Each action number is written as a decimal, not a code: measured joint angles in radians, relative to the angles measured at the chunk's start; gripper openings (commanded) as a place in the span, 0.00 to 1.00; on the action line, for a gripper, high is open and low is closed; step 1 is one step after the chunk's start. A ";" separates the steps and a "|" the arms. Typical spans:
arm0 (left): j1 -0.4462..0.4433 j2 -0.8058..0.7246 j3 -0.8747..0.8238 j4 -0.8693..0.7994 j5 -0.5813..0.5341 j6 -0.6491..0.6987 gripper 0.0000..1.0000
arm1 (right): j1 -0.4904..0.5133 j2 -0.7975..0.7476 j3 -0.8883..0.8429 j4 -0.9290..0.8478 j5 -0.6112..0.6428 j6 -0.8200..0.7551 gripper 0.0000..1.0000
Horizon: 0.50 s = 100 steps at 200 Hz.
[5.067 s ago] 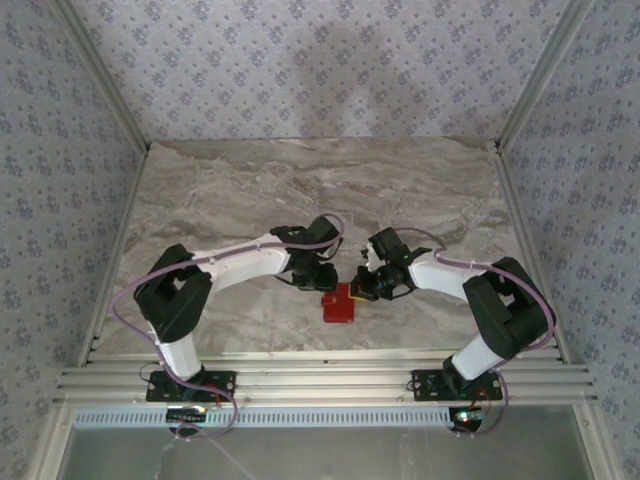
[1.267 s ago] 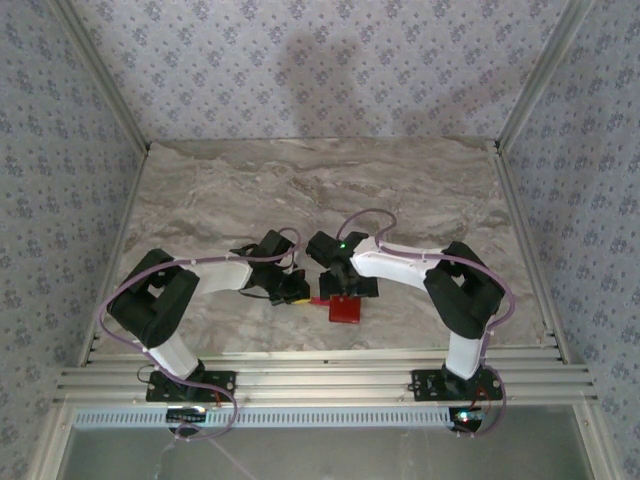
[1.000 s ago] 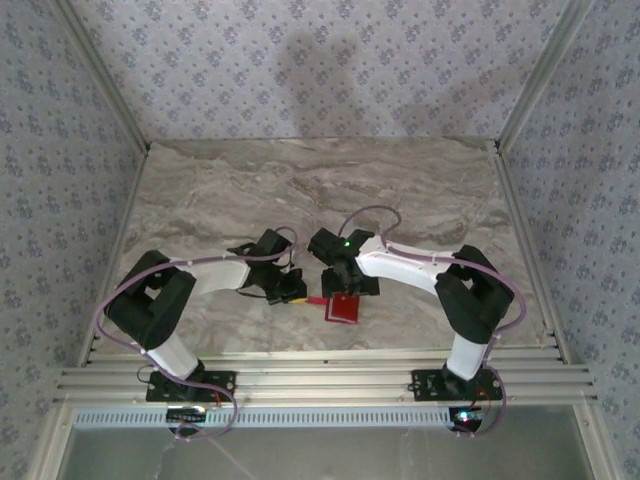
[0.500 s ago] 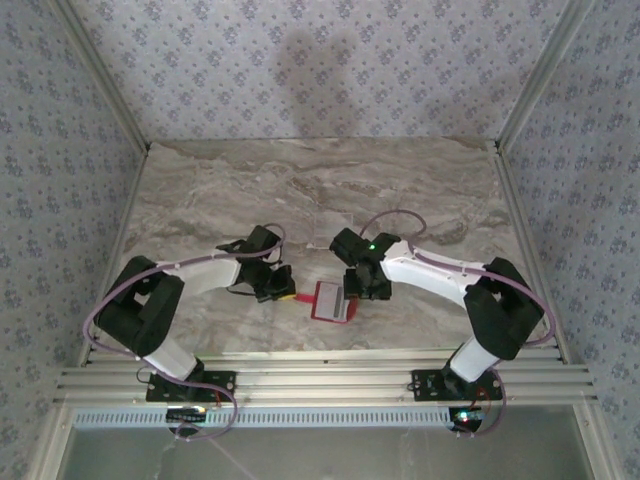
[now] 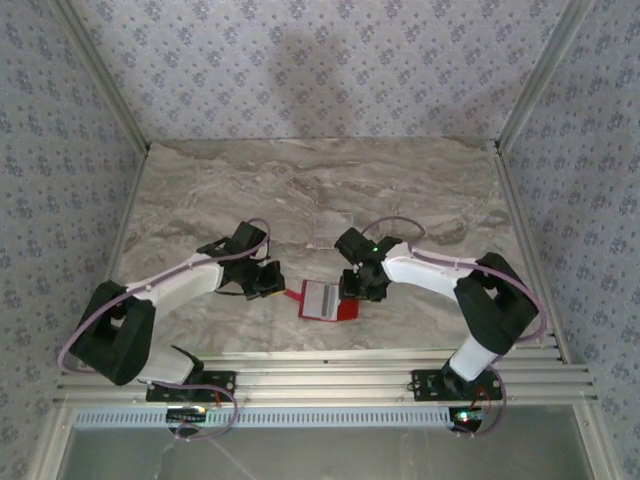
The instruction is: Take the credit cards out of the card holder
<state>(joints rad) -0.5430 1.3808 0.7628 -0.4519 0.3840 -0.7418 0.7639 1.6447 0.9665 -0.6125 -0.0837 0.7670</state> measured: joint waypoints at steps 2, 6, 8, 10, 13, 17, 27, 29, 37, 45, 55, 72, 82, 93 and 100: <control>0.000 -0.003 0.002 -0.003 0.000 0.000 0.02 | 0.000 0.003 0.000 0.000 0.000 0.000 0.52; 0.000 -0.011 0.007 -0.011 -0.002 0.001 0.02 | 0.000 0.013 0.000 0.004 0.000 -0.001 0.53; 0.000 -0.014 0.010 -0.016 -0.002 0.001 0.02 | 0.000 0.018 0.000 0.004 0.000 -0.001 0.54; 0.000 -0.018 0.014 -0.020 -0.003 0.001 0.02 | 0.000 0.021 0.000 0.005 0.000 -0.002 0.55; 0.000 -0.022 0.017 -0.024 -0.003 0.002 0.02 | 0.000 0.027 0.000 0.007 0.000 -0.003 0.55; 0.000 -0.028 0.023 -0.030 -0.003 0.003 0.02 | 0.000 0.034 0.000 0.007 0.001 -0.005 0.56; 0.000 -0.043 0.039 -0.044 -0.003 0.008 0.02 | 0.000 0.043 0.009 0.002 0.001 -0.006 0.59; 0.000 -0.045 0.041 -0.046 -0.003 0.008 0.02 | 0.000 0.043 0.012 0.002 0.000 -0.008 0.60; 0.000 -0.053 0.049 -0.050 -0.002 0.008 0.02 | 0.001 0.045 0.018 0.002 0.000 -0.008 0.62; 0.000 -0.060 0.057 -0.055 0.001 0.008 0.02 | 0.002 0.049 0.020 0.000 0.000 -0.009 0.64; -0.003 -0.064 0.066 -0.061 0.007 0.009 0.02 | 0.002 0.050 0.021 0.000 -0.001 -0.010 0.65; -0.014 -0.064 0.088 -0.077 0.014 0.012 0.02 | 0.002 0.050 0.022 0.000 -0.004 -0.012 0.66; -0.032 -0.064 0.110 -0.093 0.016 0.016 0.02 | 0.002 0.050 0.023 0.000 -0.004 -0.012 0.66; -0.055 -0.060 0.142 -0.106 0.016 0.019 0.02 | 0.002 0.049 0.023 -0.001 -0.004 -0.012 0.66; -0.072 -0.056 0.166 -0.111 0.016 0.019 0.02 | 0.002 0.048 0.023 -0.001 -0.004 -0.012 0.66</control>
<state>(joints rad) -0.6147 1.3251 0.9291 -0.5632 0.4004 -0.7227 0.7662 1.6932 0.9894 -0.6132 -0.0879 0.7551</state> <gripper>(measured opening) 0.058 0.662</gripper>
